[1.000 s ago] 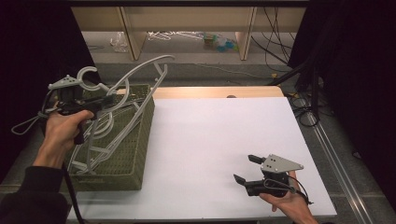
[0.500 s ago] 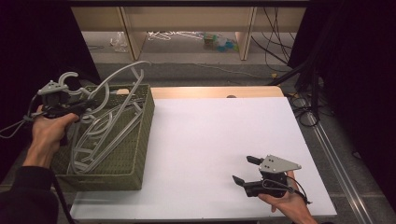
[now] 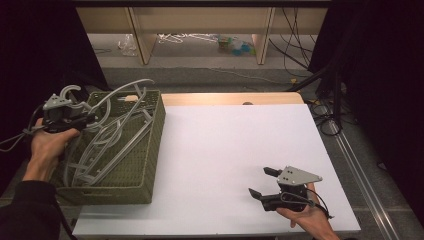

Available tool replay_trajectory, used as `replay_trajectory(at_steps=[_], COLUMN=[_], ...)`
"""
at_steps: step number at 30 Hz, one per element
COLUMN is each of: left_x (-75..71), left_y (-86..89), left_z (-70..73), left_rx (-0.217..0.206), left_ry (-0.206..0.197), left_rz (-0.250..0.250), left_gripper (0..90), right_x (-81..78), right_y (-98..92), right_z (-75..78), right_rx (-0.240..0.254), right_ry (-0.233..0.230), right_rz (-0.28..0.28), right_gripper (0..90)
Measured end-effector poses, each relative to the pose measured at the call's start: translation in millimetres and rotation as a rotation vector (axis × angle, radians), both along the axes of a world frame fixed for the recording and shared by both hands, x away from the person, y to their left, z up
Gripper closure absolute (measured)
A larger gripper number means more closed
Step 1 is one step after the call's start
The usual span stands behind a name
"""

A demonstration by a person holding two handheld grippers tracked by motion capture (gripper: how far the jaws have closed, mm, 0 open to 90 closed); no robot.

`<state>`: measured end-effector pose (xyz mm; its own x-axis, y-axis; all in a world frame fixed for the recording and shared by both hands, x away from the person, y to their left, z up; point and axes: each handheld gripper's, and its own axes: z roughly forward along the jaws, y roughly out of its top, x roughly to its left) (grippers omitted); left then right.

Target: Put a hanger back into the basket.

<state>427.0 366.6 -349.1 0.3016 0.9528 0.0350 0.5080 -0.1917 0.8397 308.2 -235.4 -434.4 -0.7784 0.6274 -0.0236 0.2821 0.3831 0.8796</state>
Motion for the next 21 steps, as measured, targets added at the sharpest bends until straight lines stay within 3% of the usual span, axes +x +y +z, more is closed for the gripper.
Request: replay_trajectory(at_steps=[6,7,10,17,19,21], left_x=[-2.0,-2.5,-0.7,5.7,7.8,9.1], left_y=[4.7,6.5,5.3,-5.5,-8.4,-10.3], left_z=[-10.5,-10.9,-14.4,-25.6,-31.1,-33.8], left_rx=[0.007,0.041,0.069,0.102,0.087,0.076], left_ry=[0.041,0.067,0.093,0.153,0.140,0.160], left_rz=[-0.022,-0.038,-0.060,-0.101,-0.098,-0.095], left_gripper=[80.0,80.0,79.9,79.6,79.3,78.8], right_x=[0.1,0.4,0.6,0.6,0.7,0.8], right_y=[0.4,0.4,0.9,-0.2,0.0,0.7], right_z=[-0.3,-0.5,-1.1,-0.5,-0.3,-1.1], right_rx=[-0.002,-0.003,0.002,-0.004,-0.003,0.001], right_ry=[0.001,-0.001,-0.003,0.003,0.003,-0.004], right_rz=[0.000,0.001,-0.003,-0.001,0.000,-0.001], right_gripper=[18.3,18.3,18.3,18.3,18.3,18.3])
